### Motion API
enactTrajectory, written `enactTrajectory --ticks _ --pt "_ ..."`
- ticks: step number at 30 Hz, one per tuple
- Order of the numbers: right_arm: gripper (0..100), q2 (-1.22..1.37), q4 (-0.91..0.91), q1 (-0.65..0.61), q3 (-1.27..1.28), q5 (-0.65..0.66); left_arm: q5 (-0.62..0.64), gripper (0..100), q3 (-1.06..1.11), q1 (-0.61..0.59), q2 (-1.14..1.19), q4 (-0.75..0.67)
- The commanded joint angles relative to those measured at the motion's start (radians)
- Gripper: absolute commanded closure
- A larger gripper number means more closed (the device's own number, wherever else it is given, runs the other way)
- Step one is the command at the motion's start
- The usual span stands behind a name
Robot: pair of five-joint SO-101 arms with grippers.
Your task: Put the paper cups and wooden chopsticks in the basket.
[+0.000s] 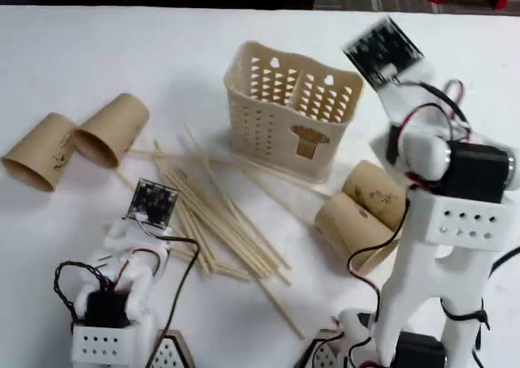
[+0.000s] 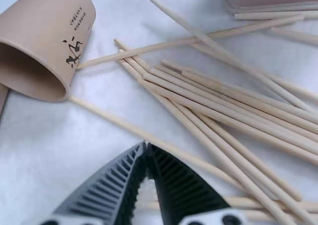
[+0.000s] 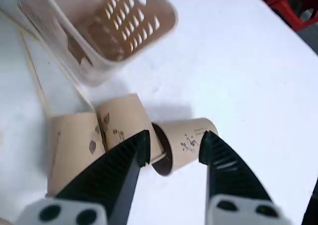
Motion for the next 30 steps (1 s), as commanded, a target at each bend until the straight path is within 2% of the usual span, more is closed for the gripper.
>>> enactTrajectory --ticks 1,7,14,30 --pt "82.8 -0.027 -0.001 0.105 0.094 0.164 -0.006 98 -0.005 -0.004 -0.01 -0.032" --pt "74.8 -0.022 -0.133 0.249 0.272 0.341 -0.006 98 -0.005 -0.004 -0.01 -0.034" --pt "74.6 -0.022 -0.407 0.328 0.559 0.482 -0.006 98 -0.005 -0.004 -0.01 -0.034" --pt "74.7 -0.019 -1.078 0.367 1.01 0.497 -0.006 98 -0.005 -0.004 -0.01 -0.032"
